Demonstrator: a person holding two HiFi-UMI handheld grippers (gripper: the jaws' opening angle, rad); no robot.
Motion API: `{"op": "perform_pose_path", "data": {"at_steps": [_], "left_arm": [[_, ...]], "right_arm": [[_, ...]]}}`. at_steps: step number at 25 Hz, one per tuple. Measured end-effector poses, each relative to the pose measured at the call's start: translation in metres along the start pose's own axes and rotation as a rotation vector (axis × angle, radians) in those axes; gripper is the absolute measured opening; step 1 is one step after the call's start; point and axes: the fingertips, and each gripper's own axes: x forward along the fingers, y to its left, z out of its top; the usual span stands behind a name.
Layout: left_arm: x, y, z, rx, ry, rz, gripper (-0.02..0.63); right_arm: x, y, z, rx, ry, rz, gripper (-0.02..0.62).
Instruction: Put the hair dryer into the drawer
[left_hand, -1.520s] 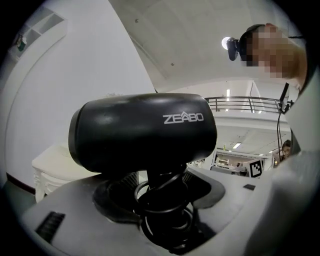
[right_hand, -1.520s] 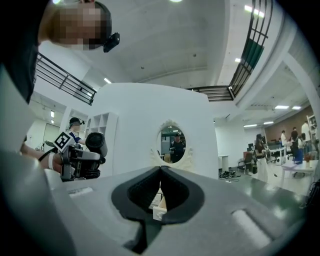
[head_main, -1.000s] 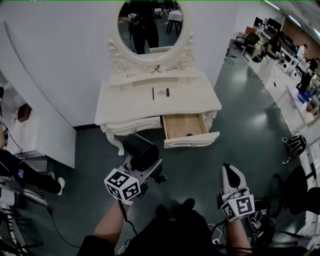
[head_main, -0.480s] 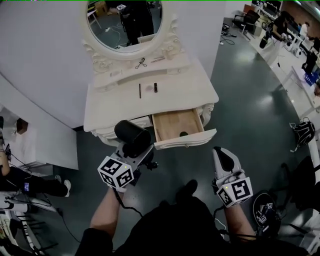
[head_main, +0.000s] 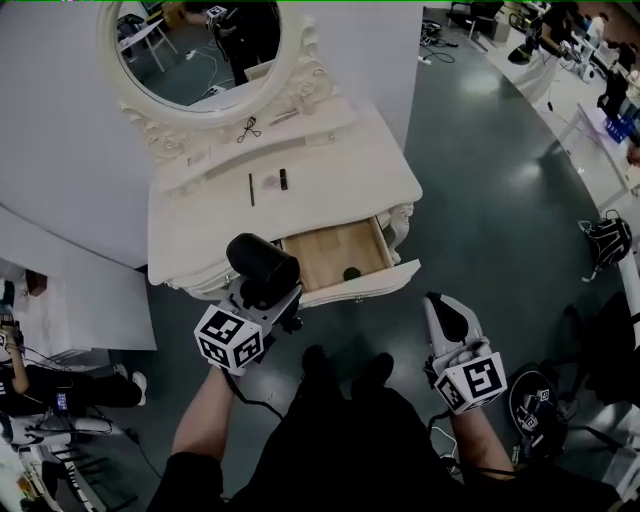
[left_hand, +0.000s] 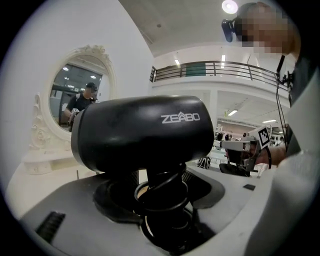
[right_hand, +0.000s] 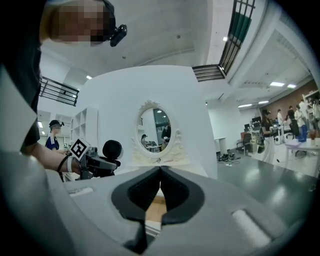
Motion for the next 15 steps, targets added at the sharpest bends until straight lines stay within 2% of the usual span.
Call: {"op": "perform_pose_path", "data": {"at_steps": [8,15], "left_arm": [[0.067,0.017,-0.014,0.109,0.124,-0.177,0.259],[0.115,0.033,-0.055,0.251,0.281,-0.305,0.258]], "right_arm": [[0.015,-0.016,-0.006,0.038,0.011,-0.153,0.002],[0.028,-0.012,-0.024,0.082,0.026,-0.238,0.002]]}}
